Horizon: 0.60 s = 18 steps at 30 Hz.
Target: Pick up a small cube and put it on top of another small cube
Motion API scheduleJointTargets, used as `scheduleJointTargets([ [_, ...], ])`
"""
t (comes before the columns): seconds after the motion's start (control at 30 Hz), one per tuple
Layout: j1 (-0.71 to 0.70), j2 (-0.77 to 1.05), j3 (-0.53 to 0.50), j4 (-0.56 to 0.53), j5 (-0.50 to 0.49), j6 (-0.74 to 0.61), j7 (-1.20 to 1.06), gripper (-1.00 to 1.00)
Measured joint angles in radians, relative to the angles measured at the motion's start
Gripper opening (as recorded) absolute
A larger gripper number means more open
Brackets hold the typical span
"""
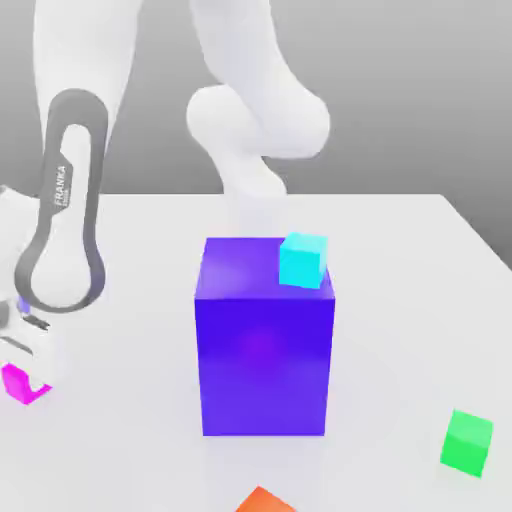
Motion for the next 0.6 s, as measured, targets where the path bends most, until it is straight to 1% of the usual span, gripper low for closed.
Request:
scheduleJointTargets([
  [0.13,0.081,-0.117,-0.11,-0.034,-0.137,-0.077,0.104,-1.0],
  [0.17,0.103,-0.133,-0.105,-0.036,-0.162,-0.092,0.121,-1.0],
  [0.23,0.163,-0.149,-0.069,-0.029,-0.197,-0.113,0.143,-1.0],
  [0.6,0.51,-0.188,0.204,0.022,-0.338,-0.191,0.217,-1.0],
])
